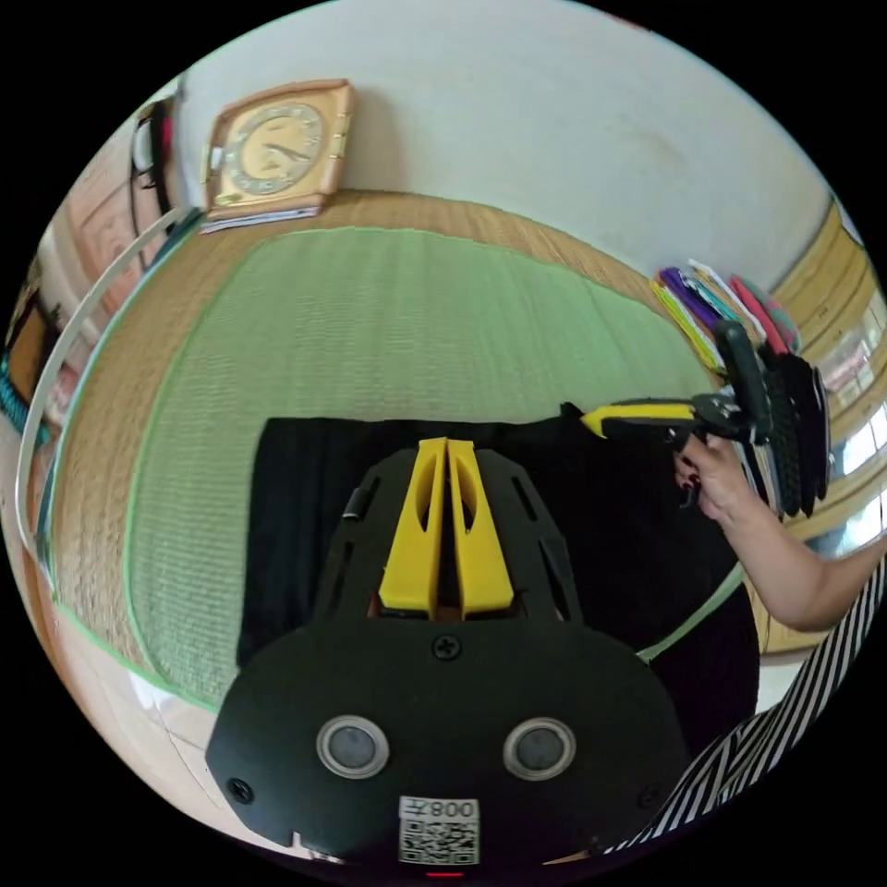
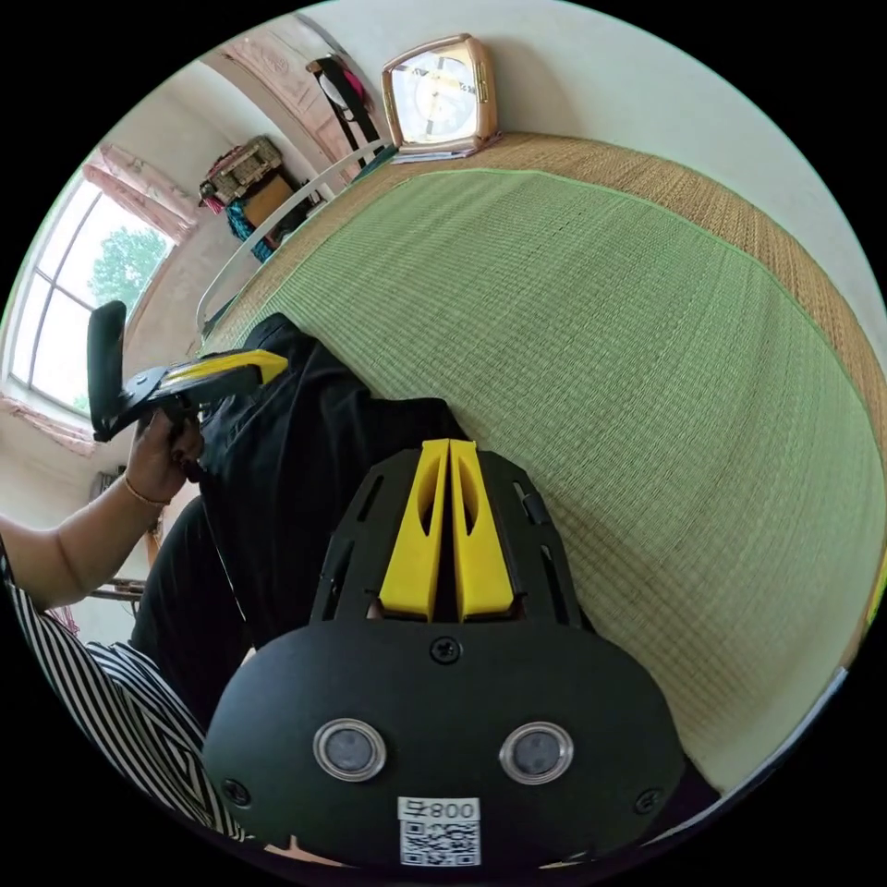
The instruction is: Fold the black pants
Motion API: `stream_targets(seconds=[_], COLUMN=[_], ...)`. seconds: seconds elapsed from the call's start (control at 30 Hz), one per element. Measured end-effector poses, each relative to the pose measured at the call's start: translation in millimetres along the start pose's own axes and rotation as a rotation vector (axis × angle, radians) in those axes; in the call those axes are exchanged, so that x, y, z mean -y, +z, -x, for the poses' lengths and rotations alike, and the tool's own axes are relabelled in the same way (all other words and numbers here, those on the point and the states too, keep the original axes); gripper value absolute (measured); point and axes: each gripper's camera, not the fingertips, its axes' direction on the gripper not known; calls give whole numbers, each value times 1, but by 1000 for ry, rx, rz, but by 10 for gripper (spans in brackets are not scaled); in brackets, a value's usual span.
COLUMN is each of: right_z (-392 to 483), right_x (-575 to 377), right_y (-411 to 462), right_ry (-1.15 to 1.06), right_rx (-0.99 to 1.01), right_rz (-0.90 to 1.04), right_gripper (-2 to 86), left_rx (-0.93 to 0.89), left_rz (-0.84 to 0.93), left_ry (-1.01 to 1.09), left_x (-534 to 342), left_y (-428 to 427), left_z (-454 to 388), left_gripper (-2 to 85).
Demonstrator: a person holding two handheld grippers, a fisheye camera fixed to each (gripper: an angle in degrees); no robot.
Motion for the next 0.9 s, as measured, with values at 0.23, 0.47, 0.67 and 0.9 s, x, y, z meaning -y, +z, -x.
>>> stream_targets(seconds=[0.23,0.47,0.67,0.9], right_z=[-7,-4,-10,-14], right_x=[-1,-2,9,-1], right_y=[-2,-18,-1,-6], right_ry=[65,40,34,57], right_rx=[-21,17,67,88], right_rz=[-20,-75,8,1], right_gripper=[3,29,71,22], left_rx=[68,2,-41,-113], left_rz=[68,-44,-53,-51], left_ry=[-120,-93,-176,-267], left_x=[-59,-76,-77,-96], left_y=[-8,-33,-30,-23], left_z=[52,59,90,109], left_gripper=[3,28,78,13])
